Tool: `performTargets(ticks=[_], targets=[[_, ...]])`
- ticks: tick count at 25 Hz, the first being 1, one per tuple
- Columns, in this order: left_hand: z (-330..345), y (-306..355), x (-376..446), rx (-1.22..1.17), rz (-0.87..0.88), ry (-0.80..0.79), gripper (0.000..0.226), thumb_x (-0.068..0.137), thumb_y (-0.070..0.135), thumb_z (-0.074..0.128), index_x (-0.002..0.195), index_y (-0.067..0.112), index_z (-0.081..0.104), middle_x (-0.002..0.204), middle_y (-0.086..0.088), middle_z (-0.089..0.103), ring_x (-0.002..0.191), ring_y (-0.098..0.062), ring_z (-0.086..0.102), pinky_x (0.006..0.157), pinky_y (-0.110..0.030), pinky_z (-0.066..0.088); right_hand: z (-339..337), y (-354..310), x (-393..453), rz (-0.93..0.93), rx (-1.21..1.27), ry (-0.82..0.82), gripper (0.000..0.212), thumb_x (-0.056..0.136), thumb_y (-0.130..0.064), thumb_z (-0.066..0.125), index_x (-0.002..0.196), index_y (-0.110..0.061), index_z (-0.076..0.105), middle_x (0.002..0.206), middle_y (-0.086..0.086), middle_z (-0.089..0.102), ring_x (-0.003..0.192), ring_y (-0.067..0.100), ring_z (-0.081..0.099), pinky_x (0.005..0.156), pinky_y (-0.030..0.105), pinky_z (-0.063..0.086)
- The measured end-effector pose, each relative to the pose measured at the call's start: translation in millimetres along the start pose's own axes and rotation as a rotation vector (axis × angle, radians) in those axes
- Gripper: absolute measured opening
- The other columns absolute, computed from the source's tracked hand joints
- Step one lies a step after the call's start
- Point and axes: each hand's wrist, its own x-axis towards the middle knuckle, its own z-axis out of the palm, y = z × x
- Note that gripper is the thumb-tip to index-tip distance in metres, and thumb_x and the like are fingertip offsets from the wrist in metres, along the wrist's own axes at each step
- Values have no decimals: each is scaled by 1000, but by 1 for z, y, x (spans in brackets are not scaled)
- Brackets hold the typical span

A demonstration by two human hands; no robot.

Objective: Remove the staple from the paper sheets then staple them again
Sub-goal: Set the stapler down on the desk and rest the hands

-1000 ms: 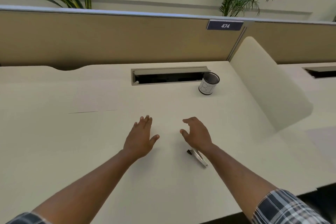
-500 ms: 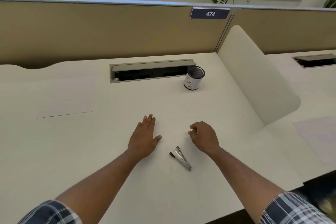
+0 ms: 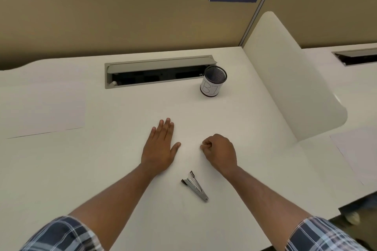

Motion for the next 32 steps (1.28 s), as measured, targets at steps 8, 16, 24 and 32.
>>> performTargets(ticks=[8, 16, 24, 32], targets=[[0, -1, 4, 16, 19, 20, 74, 102, 54, 28, 161, 17, 4, 170, 1, -1, 157, -17, -5, 127, -40, 8, 11, -9, 2, 4, -18, 69, 16, 92, -34, 66, 91, -23, 78, 92, -5, 70, 84, 18, 67, 70, 30, 48], [1, -2, 4, 13, 21, 30, 74, 102, 54, 29, 161, 16, 6, 170, 0, 2, 157, -17, -3, 127, -41, 11, 7, -11, 4, 141, 101, 31, 6, 85, -29, 77, 85, -24, 79, 86, -8, 75, 81, 14, 70, 74, 31, 54], [1, -2, 4, 17, 16, 24, 74, 102, 55, 28, 161, 16, 4, 170, 0, 0, 157, -17, -4, 127, -41, 10, -7, -7, 32, 365, 215, -139, 22, 69, -21, 89, 64, -11, 70, 58, -13, 68, 62, 10, 66, 55, 24, 49], [0, -3, 5, 17, 17, 12, 75, 102, 55, 26, 161, 16, 3, 170, 1, -2, 156, -16, -7, 127, -41, 9, -16, 4, 33, 371, 518, -227, 9, 82, -16, 79, 74, -12, 80, 69, 5, 76, 59, 15, 64, 67, 35, 59]])
